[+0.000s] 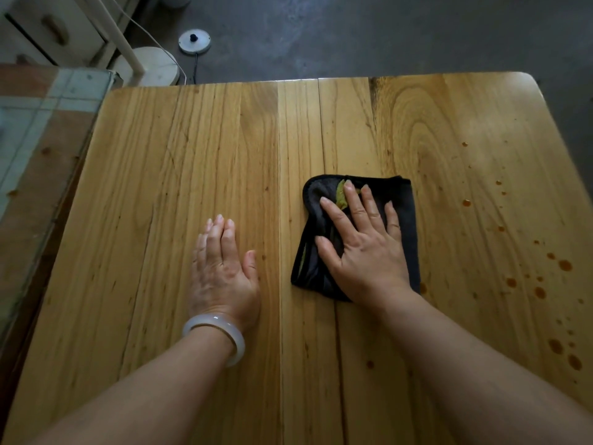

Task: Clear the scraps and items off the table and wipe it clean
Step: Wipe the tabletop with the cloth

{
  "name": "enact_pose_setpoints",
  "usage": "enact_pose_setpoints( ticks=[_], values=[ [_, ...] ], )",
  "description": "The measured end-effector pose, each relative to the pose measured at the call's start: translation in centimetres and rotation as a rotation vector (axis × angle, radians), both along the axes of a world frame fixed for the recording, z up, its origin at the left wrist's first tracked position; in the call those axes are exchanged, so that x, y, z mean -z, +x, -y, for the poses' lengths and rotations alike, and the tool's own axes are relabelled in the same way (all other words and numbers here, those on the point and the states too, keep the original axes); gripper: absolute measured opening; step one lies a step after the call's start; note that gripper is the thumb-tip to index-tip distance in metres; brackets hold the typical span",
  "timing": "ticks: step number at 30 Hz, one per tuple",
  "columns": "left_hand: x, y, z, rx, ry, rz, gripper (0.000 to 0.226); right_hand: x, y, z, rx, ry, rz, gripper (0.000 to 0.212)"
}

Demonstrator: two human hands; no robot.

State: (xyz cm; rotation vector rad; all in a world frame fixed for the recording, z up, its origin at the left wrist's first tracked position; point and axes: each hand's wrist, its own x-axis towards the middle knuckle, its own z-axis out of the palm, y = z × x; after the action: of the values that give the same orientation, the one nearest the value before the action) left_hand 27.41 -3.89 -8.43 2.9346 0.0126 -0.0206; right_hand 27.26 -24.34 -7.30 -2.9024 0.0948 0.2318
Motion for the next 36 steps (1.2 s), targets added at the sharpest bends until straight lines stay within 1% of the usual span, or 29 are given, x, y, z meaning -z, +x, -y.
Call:
enact_pose_setpoints(
  ticks=[5,12,18,21,24,36],
  values=[
    [-0.2,-0.2,0.0,0.004,0.004,-0.011,0.068,0.1,4.2,1.9,0.030,-0.004,-0.008,0.065],
    [-0.2,0.0,-0.2,0.014,0.003,-0.019,0.067,0.3,10.3,4.3,0.110,-0.015,-0.005,0.061],
    [-0.1,0.0,-0.2,0.018,-0.001,-0.025,0.067,0.1,12.2,5.2,0.122,0.014,0.005,0.057],
    [-0.1,-0.2,-0.1,0.020,-0.006,-0.025,0.066,0.0,11.4,5.3,0.103,0.023,0.004,0.056],
    [-0.3,-0.2,0.0,0.010,-0.030,-0.027,0.059,-0.1,9.7,5.1,0.092,0.027,0.001,0.056],
    [-0.3,-0.1,-0.1,0.005,-0.044,-0.024,0.056,-0.1,-1.9,1.5,0.103,0.068,0.007,0.057]
  ],
)
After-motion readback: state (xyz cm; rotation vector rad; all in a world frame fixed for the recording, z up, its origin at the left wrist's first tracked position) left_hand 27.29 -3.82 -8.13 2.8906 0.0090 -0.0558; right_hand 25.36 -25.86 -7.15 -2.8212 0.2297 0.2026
